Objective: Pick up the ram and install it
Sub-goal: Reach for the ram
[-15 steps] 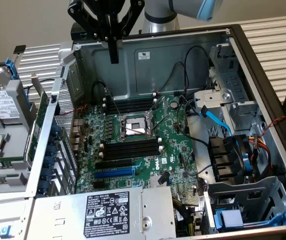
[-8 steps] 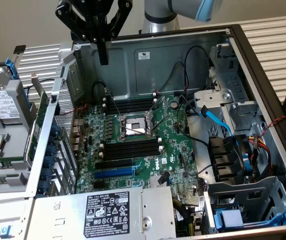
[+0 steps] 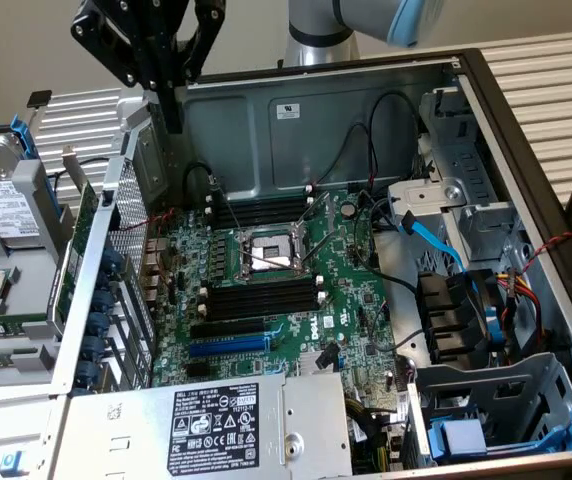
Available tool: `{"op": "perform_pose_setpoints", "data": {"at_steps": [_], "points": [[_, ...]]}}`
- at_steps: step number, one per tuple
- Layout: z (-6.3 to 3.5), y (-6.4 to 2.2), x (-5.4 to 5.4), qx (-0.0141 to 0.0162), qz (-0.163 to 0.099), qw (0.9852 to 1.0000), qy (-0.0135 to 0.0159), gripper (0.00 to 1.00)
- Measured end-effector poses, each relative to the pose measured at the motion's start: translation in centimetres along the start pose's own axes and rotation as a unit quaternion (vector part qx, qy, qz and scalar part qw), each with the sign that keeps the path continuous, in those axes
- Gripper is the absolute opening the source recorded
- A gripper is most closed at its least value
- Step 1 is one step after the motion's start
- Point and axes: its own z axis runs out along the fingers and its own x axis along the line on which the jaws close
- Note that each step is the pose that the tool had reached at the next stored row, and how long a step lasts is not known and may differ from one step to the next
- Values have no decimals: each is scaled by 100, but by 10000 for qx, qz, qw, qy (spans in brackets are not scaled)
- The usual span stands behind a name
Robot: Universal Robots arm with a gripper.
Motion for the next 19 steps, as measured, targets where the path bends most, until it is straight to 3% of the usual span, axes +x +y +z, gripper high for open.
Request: {"op": "perform_pose_setpoints", "data": {"at_steps": [19], "points": [[-17,-61,841,-1,0,10000,0,10]]}}
